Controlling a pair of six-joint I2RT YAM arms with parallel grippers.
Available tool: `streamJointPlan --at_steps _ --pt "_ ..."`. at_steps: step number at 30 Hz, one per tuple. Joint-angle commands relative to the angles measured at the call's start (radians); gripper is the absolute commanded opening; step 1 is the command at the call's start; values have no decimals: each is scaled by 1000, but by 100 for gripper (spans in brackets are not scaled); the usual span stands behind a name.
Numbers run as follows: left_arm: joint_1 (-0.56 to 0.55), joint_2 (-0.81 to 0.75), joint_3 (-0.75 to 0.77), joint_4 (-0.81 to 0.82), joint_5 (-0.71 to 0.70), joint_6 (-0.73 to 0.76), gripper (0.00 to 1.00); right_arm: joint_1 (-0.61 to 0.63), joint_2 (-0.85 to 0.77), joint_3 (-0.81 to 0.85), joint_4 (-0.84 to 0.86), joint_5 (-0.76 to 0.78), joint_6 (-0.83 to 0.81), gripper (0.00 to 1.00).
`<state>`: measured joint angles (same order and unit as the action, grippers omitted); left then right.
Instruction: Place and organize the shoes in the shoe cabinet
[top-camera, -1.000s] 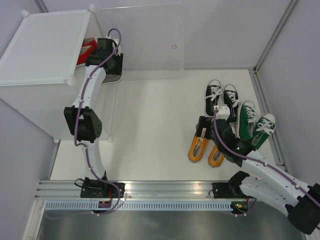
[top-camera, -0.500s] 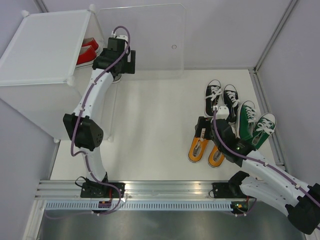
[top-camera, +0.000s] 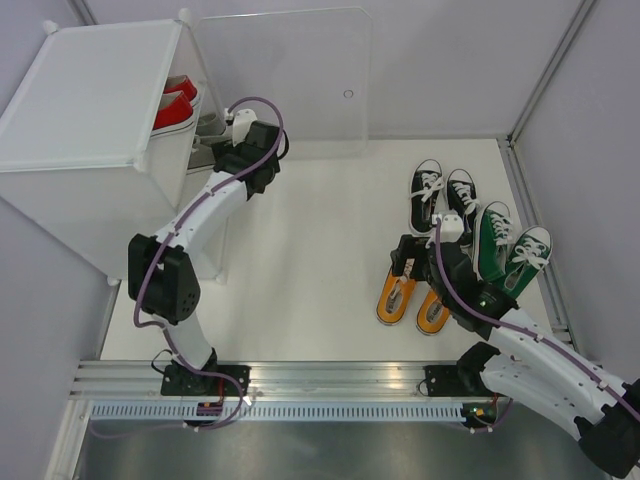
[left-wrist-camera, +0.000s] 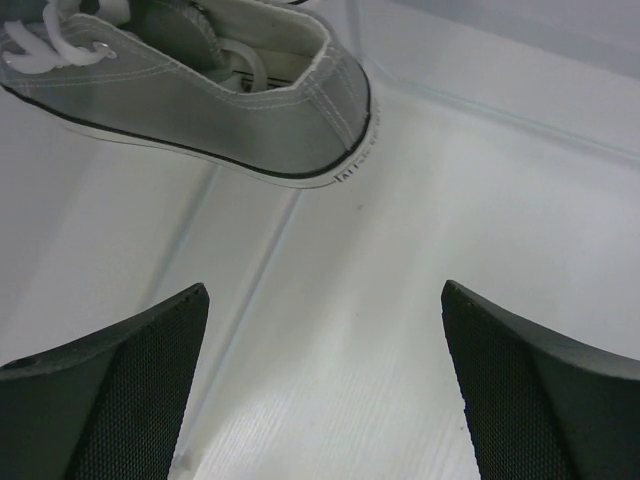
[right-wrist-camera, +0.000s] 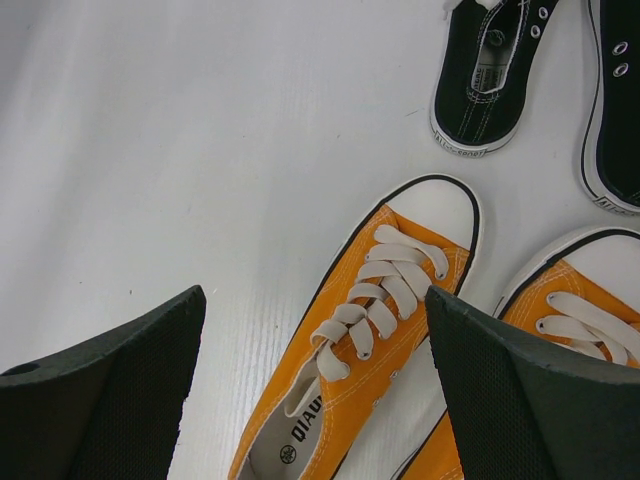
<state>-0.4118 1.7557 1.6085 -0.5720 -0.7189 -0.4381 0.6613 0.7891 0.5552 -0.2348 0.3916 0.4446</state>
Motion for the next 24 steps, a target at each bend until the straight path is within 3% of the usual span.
streamJointPlan --at_steps 1,14,24 --pt "8 31 2 142 -192 -102 100 6 -21 -6 43 -7 -4 93" --pt "99 217 146 156 -191 -105 100 46 -11 -14 52 16 -10 93" --pt "180 232 179 155 -169 -47 97 60 1 -15 61 18 -14 92"
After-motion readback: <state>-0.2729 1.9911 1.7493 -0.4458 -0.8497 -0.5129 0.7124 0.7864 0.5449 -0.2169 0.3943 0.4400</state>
